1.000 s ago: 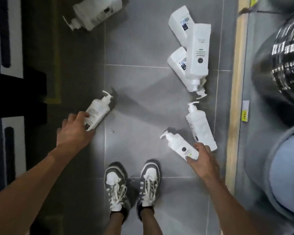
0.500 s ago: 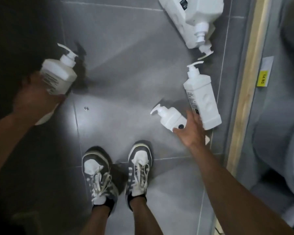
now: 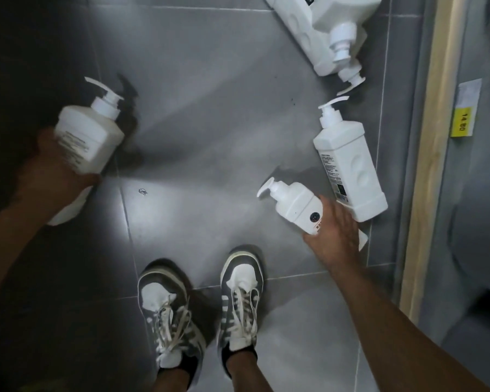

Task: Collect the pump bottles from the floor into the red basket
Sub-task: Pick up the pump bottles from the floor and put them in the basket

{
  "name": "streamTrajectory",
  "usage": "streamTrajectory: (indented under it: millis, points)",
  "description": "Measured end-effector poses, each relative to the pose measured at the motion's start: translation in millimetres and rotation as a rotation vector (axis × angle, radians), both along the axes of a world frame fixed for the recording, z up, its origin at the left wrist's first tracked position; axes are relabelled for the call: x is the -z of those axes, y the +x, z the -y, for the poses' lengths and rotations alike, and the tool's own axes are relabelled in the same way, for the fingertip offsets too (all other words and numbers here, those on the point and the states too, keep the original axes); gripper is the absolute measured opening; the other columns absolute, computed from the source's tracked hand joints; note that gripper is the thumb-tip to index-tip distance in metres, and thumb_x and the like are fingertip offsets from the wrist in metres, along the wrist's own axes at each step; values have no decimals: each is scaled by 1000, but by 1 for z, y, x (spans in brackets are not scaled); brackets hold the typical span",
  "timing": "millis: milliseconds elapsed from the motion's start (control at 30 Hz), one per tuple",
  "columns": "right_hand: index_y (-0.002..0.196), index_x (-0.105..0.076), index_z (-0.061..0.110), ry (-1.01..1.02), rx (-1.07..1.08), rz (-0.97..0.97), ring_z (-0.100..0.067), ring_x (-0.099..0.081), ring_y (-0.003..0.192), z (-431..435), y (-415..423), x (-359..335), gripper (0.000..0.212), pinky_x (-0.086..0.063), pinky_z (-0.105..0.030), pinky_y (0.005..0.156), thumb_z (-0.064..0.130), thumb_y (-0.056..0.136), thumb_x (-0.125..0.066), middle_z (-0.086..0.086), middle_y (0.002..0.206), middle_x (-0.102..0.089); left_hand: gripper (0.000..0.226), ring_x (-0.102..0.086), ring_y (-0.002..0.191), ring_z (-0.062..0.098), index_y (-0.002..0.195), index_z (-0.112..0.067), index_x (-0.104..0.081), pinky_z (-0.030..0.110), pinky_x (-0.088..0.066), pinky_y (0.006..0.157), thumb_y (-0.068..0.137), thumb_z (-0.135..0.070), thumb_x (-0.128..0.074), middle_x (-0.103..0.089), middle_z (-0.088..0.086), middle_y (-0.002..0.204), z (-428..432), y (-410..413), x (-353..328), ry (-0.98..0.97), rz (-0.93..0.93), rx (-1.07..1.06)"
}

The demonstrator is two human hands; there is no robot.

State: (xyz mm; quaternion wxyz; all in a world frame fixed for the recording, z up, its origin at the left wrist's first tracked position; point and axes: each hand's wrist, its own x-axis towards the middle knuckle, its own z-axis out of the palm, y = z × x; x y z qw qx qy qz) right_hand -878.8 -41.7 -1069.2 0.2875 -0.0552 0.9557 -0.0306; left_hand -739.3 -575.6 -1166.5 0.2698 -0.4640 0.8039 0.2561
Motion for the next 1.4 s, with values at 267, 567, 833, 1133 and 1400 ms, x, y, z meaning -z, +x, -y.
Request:
streamTrajectory:
  millis: [267, 567, 833, 1133, 1400]
  points:
    - [128, -51, 18, -11, 92, 60, -38, -60, 108, 16, -8, -18, 84, -48, -48, 91, 28, 55, -92, -12, 116, -64, 87, -58, 116, 54, 142, -17, -33, 58, -46, 95, 77, -42, -83, -55, 25, 135, -74, -49, -117, -179, 89, 190]
    - [134, -44, 29, -126, 300, 147, -32, -52, 121, 76, 6, -152, 88, -48, -43, 92, 35, 58, -88, -3, 131, -56, 79, -65, 109, 44, 130, -23, -38, 48, -50, 86, 70, -45, -85, -59, 7, 132, -129, -47, -264, -63, 59, 248]
    - [140, -38, 34, -167, 284, 178, -26, -54, 118, 114, 19, -314, 89, -46, -38, 87, 37, 63, -84, 1, 130, -56, 78, -67, 106, 34, 132, -27, -34, 43, -52, 83, 71, -46, -80, -58, -2, 127, -159, -33, -427, -19, 6, 177]
    - [143, -35, 34, -155, 231, 192, -30, -60, 114, 126, 50, -550, 90, -47, -39, 83, 42, 65, -80, 1, 131, -57, 80, -65, 106, 28, 135, -30, -32, 44, -51, 78, 73, -52, -78, -57, -4, 120, -167, 33, -645, 10, 42, 231]
    - [140, -37, 39, -145, 110, 122, -28, -61, 100, 145, 90, -706, 87, -51, -38, 77, 44, 61, -75, 3, 119, -61, 81, -64, 110, 28, 142, -34, -26, 46, -52, 82, 79, -54, -73, -55, -5, 126, -165, 100, -796, 51, -54, 78]
